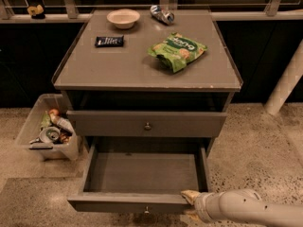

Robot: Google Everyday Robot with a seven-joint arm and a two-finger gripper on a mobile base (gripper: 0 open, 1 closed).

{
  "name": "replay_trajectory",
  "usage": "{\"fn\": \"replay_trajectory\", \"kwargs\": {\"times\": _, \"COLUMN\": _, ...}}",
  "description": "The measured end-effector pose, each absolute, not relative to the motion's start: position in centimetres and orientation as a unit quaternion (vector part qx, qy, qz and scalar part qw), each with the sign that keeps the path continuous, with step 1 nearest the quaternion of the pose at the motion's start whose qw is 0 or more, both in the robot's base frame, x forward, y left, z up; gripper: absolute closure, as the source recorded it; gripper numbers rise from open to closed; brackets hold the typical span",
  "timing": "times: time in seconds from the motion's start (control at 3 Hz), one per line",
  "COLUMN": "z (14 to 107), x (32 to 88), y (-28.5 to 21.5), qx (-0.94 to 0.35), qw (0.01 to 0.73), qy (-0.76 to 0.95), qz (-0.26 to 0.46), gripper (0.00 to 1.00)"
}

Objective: Open middle drawer

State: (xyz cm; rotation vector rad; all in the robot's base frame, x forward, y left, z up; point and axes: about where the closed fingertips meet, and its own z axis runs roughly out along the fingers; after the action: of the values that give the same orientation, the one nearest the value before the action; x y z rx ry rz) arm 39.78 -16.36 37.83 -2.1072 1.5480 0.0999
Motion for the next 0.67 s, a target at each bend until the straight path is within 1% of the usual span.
{"fn": "replay_trajectory", "kwargs": {"times": 0.33, "z": 37.83, "x": 39.78, "y": -16.36, "qx": -0.778, "qw": 0.259, "qy": 0.571, "qz": 0.037, "gripper": 0.13}}
{"fn": "replay_trajectory", "kwargs": {"times": 0.67, "z": 37.83, "x": 39.78, "y": -16.35, "qx": -0.778, "qw": 0.259, "qy": 0.571, "qz": 0.037, "gripper": 0.0}}
